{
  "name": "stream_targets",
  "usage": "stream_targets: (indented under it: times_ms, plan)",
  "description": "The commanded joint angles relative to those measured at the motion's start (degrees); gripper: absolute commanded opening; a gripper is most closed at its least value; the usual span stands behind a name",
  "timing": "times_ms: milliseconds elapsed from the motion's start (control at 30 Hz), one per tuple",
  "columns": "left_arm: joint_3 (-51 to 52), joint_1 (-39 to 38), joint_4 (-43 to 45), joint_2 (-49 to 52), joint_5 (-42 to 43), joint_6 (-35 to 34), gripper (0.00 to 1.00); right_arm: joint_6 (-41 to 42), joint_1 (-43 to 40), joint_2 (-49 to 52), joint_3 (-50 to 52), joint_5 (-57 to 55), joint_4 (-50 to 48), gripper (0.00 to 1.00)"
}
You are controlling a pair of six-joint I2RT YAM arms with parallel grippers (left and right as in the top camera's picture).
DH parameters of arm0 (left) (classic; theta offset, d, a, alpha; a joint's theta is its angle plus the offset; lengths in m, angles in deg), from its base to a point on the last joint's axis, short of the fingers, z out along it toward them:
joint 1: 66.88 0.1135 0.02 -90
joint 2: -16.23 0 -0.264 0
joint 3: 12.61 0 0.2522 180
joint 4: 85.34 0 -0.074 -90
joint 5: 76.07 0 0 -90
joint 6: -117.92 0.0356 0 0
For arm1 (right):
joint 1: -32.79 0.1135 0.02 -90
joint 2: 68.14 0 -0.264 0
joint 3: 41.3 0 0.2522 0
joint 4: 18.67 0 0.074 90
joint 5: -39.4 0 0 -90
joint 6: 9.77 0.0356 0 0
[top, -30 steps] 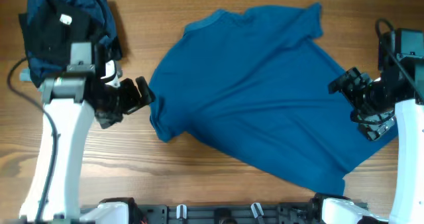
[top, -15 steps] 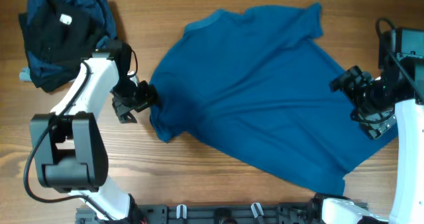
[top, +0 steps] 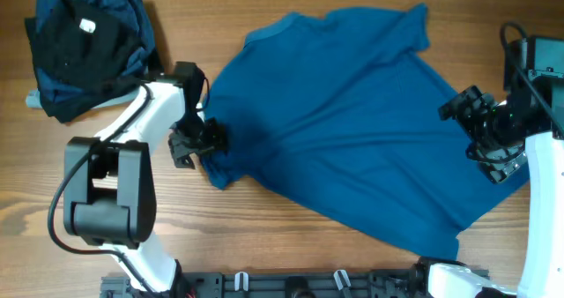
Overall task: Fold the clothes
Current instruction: 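Grasp the left sleeve edge of the shirt with the left gripper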
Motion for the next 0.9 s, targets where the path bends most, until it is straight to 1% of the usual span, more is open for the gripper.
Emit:
stream_targets:
  times_ms: [0, 67, 133, 167, 200, 267, 300, 333, 367, 433, 500, 567, 667, 767, 800, 867]
  plan:
    - [2.3, 0.1, 1.2, 0.7, -2.0, -1.0, 0.78, -0.2, 0.3, -0.3, 0.5, -1.2, -0.2, 1.0]
    - [3.8, 0.1, 2.1, 0.7, -2.0, -1.0, 0.74, -0.2, 0.3, -0.3, 0.5, -1.2, -0.2, 1.0]
    - [4.0, 0.1, 2.4, 0.7, -2.0, -1.0, 0.65, -0.2, 0.3, -0.3, 0.5, -1.2, -0.2, 1.0]
    - [4.0, 0.2, 3.2, 0.7, -2.0, -1.0, 0.57, -0.2, 0.3, -0.3, 0.5, -1.2, -0.2, 1.0]
    - [4.0, 0.2, 4.1, 0.7, -1.9, -1.1, 0.43, -0.2, 0.3, -0.3, 0.5, -1.2, -0.2, 1.0]
    - [4.0, 0.2, 5.1, 0.7, -1.9, -1.3, 0.24, -0.2, 0.3, -0.3, 0.5, -1.2, -0.1, 1.0]
    - [4.0, 0.2, 6.0, 0.7, -2.0, -3.0, 0.07, -0.2, 0.3, -0.3, 0.5, -1.2, -0.1, 1.0]
    - [4.0, 0.2, 6.7, 0.7, -2.0, -4.1, 0.04, -0.2, 0.3, -0.3, 0.5, -1.2, -0.1, 1.0]
    - [4.0, 0.2, 7.7, 0.7, -2.0, -4.5, 0.04, -0.2, 0.3, -0.3, 0.5, -1.2, -0.1, 1.0]
    - [4.0, 0.4, 7.9, 0.7, -4.3, -8.4, 0.04, -0.2, 0.3, -0.3, 0.5, -1.2, -0.1, 1.0]
    - [4.0, 2.2, 7.8, 0.7, -6.9, -10.7, 0.04, -0.2, 0.3, -0.3, 0.5, -1.2, -0.2, 1.0]
    - [4.0, 6.3, 7.4, 0.7, -7.0, -10.7, 0.04, -0.2, 0.3, -0.3, 0.5, -1.2, -0.6, 1.0]
    - [4.0, 14.9, 5.9, 0.7, -7.1, -10.6, 0.04, -0.2, 0.3, -0.3, 0.5, -1.2, -1.6, 1.0]
    - [4.0, 19.5, 4.8, 0.7, -7.1, -9.8, 0.04, 0.2, 0.3, 0.4, 1.7, -3.1, -3.8, 1.0]
    - [4.0, 20.3, 4.6, 0.7, -7.1, -9.8, 0.04, 1.5, 0.3, 0.7, 3.2, -4.2, -5.2, 1.0]
    - [4.0, 20.7, 4.6, 0.7, -7.1, -9.8, 0.04, 8.2, 0.3, 2.6, 10.1, -4.4, -8.8, 1.0]
